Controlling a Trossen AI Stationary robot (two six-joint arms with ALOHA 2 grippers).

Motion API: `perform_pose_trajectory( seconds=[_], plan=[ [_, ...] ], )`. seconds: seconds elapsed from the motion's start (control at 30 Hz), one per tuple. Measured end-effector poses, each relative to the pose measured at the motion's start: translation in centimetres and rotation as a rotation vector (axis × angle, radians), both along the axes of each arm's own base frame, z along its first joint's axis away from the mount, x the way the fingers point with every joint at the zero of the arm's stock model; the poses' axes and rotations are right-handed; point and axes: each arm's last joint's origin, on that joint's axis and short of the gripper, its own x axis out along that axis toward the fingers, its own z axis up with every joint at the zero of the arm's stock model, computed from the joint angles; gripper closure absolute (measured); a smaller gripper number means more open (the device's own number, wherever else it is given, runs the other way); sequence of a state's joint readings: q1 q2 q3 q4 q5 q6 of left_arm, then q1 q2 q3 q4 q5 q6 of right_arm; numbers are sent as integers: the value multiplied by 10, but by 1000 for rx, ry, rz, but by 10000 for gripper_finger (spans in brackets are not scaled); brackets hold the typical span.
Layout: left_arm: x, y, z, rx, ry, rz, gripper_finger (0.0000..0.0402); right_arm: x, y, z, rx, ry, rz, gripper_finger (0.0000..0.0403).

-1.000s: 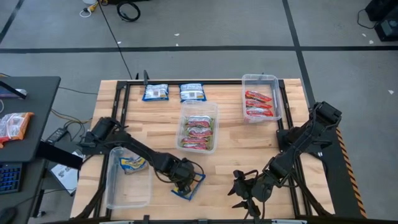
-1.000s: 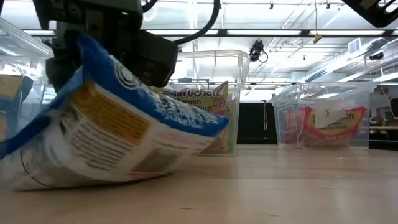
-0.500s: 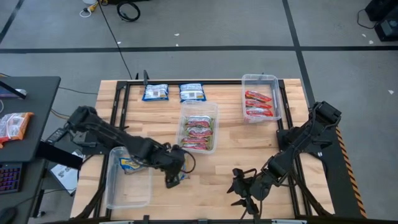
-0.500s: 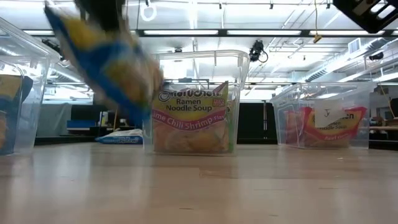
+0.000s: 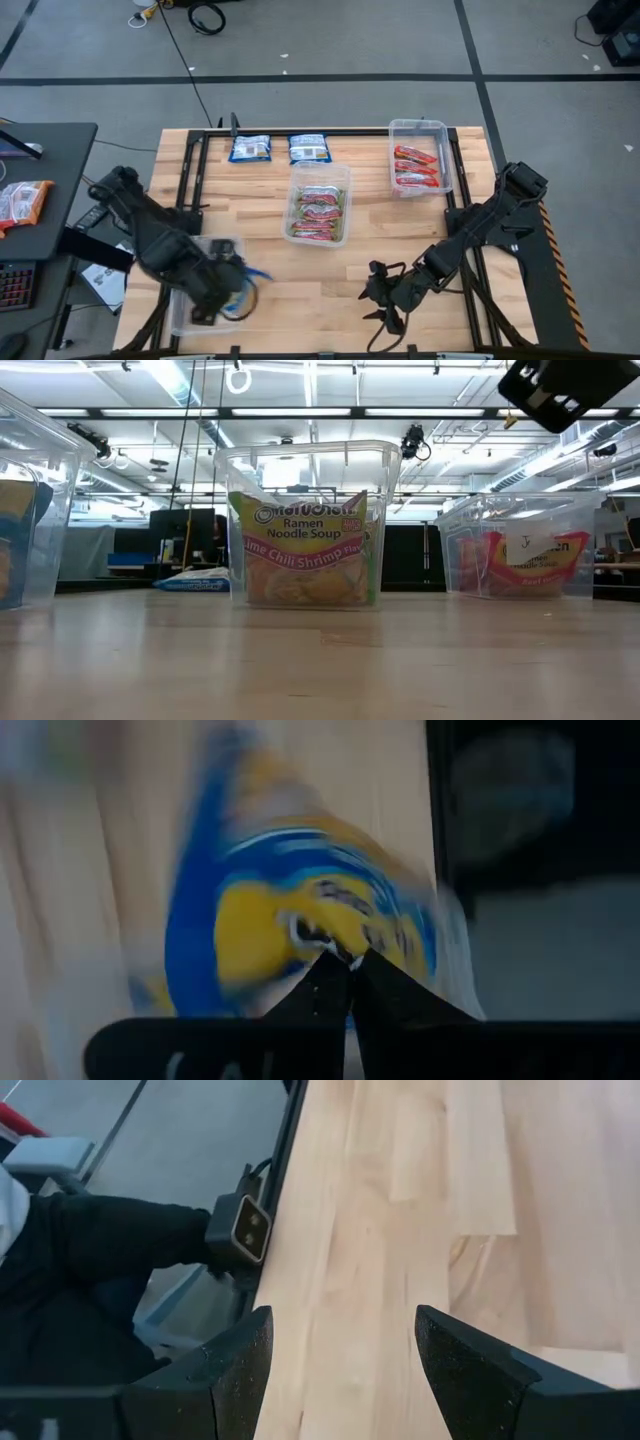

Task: Sort Maruchan noodles
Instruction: Put the blue noodle pack into the bottom transparent container

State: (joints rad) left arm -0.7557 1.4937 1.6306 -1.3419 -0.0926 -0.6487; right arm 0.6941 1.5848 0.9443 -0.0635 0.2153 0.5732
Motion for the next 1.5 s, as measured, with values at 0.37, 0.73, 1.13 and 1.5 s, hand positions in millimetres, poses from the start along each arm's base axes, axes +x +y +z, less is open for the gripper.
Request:
perform_pose_trajectory(
  seconds=[0.37,0.73,1.13,1.5],
  plan=[
    [-44,-1,-16,61,308,135,391,13,-17,0,0,-2,-65,154],
    [-53,10,-92,380,427,-107,391,16,-21,0,-15,-8,-66,154],
    [-42,-4,-134,491,447,-368,391,27,-39,0,-113,-42,-45,154],
    [-34,-10,-149,829,448,-699,391,49,-77,3,-206,-105,-52,154]
  ],
)
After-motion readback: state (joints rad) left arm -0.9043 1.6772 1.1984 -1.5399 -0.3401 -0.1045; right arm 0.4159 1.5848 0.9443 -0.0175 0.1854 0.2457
